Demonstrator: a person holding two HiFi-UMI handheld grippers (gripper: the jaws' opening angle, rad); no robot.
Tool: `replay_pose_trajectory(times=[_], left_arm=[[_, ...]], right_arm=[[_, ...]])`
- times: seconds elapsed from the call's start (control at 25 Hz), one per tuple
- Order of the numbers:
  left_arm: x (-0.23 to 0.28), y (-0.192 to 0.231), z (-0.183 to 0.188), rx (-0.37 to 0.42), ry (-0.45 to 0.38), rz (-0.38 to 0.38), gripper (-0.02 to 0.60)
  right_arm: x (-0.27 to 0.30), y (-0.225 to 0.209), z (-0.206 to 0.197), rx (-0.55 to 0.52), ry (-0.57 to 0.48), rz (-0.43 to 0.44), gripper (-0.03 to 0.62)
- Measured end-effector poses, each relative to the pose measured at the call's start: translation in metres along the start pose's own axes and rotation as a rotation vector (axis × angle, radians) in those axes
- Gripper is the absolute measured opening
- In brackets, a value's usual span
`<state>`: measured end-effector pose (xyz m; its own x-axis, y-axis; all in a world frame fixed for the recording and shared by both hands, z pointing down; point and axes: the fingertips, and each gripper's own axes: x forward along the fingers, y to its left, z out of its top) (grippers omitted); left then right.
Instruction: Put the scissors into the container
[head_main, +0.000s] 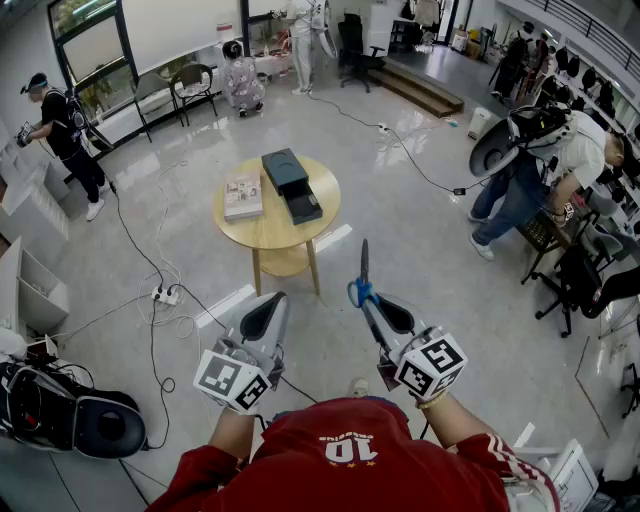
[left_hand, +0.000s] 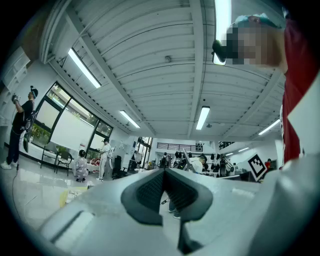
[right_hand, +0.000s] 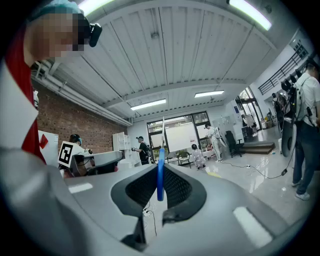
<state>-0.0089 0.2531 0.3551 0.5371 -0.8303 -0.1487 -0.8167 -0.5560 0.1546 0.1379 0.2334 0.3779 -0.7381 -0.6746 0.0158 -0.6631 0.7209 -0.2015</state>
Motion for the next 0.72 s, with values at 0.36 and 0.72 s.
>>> replay_pose_trajectory(times=[0.36,0.72], left_arm=[[-0.001,-0.012,-0.001,-0.019,-0.005,-0.019,0.002],[-0.002,-0.005,-0.003,-0.015,-0.005,-0.023,0.002]], right_arm=[[-0.01,0.008,-0.005,0.016,0.008,0.026,0.031],[-0.003,0.013,-0.006,0.005,0.006,0.043,0.031]])
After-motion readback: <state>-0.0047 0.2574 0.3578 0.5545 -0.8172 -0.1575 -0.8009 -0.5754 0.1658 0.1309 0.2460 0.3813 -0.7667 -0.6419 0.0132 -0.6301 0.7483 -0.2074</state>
